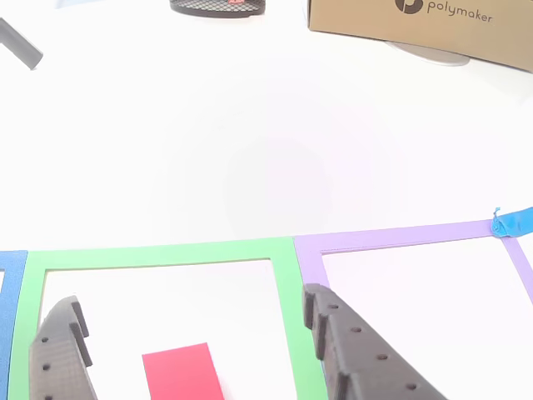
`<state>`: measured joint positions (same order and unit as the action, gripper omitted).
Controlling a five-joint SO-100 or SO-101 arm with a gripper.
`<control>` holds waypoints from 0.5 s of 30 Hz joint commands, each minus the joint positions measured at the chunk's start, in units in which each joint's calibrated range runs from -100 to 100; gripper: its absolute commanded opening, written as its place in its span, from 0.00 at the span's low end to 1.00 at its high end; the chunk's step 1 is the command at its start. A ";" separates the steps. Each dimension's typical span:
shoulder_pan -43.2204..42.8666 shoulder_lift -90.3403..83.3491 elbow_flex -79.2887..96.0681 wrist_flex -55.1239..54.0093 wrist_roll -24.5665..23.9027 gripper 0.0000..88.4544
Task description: Tower of hanoi
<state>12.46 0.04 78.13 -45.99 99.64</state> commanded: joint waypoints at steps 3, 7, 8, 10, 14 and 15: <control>-1.63 4.84 -1.31 -7.61 0.36 0.33; -2.11 8.07 -1.95 -9.96 0.36 0.32; -2.11 8.88 -2.22 -10.29 0.36 0.32; -2.11 10.17 -2.77 -11.10 0.36 0.31; -2.11 12.27 -3.86 -11.18 0.36 0.31; -2.30 12.51 -3.95 -11.26 0.36 0.31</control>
<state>10.83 12.28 76.01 -55.74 99.64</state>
